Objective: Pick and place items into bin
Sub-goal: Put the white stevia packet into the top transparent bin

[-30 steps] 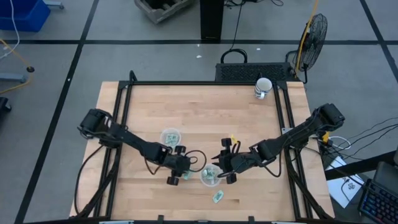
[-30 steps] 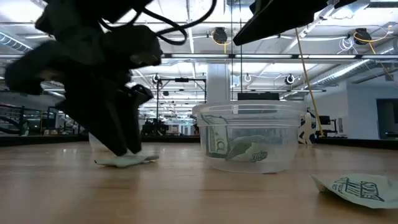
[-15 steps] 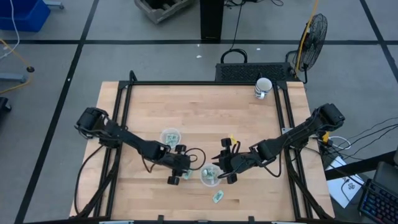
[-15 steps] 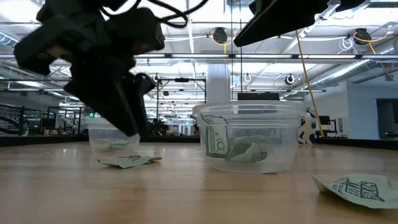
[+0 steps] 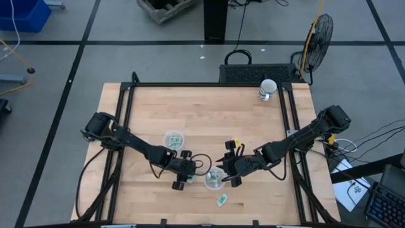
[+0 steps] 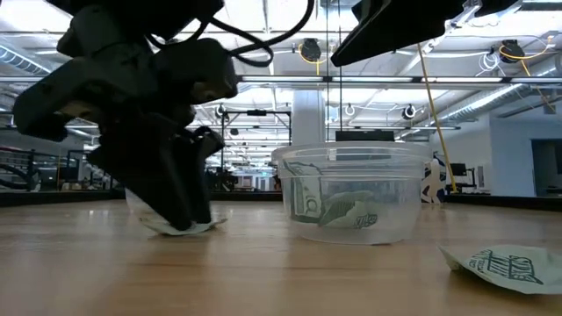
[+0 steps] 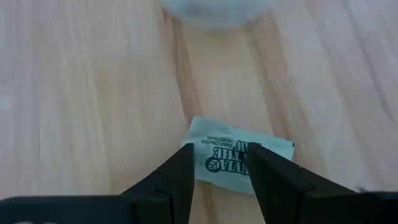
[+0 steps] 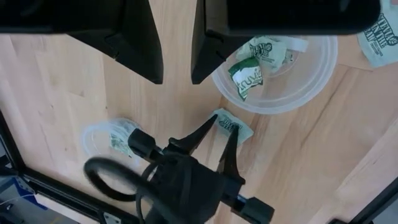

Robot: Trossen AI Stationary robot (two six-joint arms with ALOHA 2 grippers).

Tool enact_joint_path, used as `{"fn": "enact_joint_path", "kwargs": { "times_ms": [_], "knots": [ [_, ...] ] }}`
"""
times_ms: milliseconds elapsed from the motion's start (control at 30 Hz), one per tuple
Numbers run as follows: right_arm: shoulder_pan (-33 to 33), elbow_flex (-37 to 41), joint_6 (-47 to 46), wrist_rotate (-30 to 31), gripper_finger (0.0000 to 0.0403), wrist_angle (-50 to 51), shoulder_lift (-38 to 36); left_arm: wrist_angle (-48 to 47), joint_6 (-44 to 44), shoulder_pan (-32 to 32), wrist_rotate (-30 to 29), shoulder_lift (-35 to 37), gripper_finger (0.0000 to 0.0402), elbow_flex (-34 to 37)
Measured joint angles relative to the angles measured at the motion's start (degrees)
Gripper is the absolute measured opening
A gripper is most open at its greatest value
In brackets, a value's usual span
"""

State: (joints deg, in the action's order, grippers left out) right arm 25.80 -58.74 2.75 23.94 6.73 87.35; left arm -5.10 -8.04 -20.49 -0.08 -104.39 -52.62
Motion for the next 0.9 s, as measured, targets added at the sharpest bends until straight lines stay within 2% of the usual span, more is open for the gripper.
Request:
{"fn": "enact_joint_path", "kwargs": {
  "times_ms": [300, 667, 767, 900],
  "knots": [
    [0.00, 0.02, -0.52, 0.00, 0.0075, 0.64, 0.00, -0.37, 3.18, 0.00, -0.13, -0.67, 0.0141, -0.13],
    [0.00, 0.02, -0.53, -0.02, 0.0075, 0.95, 0.00, -2.14, 3.65, 1.60, -0.60, 0.92, 0.0010, 0.10],
    [0.00, 0.02, -0.55, -0.02, 0.0075, 0.98, 0.00, -5.59, 4.29, 2.27, -2.00, 3.85, 0.0013, 0.28],
    [0.00, 0.02, -0.55, -0.02, 0.0075, 0.98, 0.00, -11.40, 5.79, 2.78, -8.06, 10.73, 0.0029, 0.13]
  ]
}}
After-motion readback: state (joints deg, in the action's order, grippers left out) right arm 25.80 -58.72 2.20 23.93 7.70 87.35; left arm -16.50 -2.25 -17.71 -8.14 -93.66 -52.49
